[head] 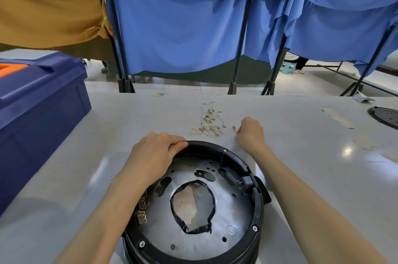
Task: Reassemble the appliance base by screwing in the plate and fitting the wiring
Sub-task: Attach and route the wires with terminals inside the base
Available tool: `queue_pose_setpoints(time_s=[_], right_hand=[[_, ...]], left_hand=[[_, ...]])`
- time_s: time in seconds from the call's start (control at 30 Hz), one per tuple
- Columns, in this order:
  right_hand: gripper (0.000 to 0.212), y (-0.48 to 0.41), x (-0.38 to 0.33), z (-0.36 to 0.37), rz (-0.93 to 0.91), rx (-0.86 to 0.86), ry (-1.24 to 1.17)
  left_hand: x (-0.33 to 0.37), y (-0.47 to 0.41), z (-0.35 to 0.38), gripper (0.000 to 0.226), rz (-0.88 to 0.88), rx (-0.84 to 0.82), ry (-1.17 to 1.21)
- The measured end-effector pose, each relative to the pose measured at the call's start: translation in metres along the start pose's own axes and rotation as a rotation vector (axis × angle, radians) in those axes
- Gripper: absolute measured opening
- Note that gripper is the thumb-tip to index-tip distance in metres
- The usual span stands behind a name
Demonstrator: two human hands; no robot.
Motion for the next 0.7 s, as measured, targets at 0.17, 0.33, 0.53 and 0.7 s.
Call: queue_pose_setpoints(time_s=[0.17,0.33,0.53,0.7], right_hand=[[0.01,0.015,0.006,-0.012,0.055,-0.091,-0.056],[0.008,0.043,0.009,-0.029,0.151,-0.242,-0.227],[0.008,0.053,0.018,-0.053,0.305,-0.295,-0.586],[0.009,0.058,0.018,-0.052,0.312,-0.271,-0.57]], left_hand=[[0.002,0.0,-0.001,0.033,-0.003,0.0,0.011],[0.001,0.002,0.001,0.034,-0.003,-0.007,0.001],[0.002,0.005,0.001,0.033,-0.008,-0.003,0.002],[0.001,0.005,0.001,0.031,-0.014,0.008,0.019]])
Point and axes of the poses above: each hand's wrist, its own y-axis away from the middle knuckle, its own z-axis out of the palm, x = y × z, the point moved 4 cm from there along -y, towards the middle knuckle, and after that the axes turned 12 degrees about x, right-handed, at the moved point
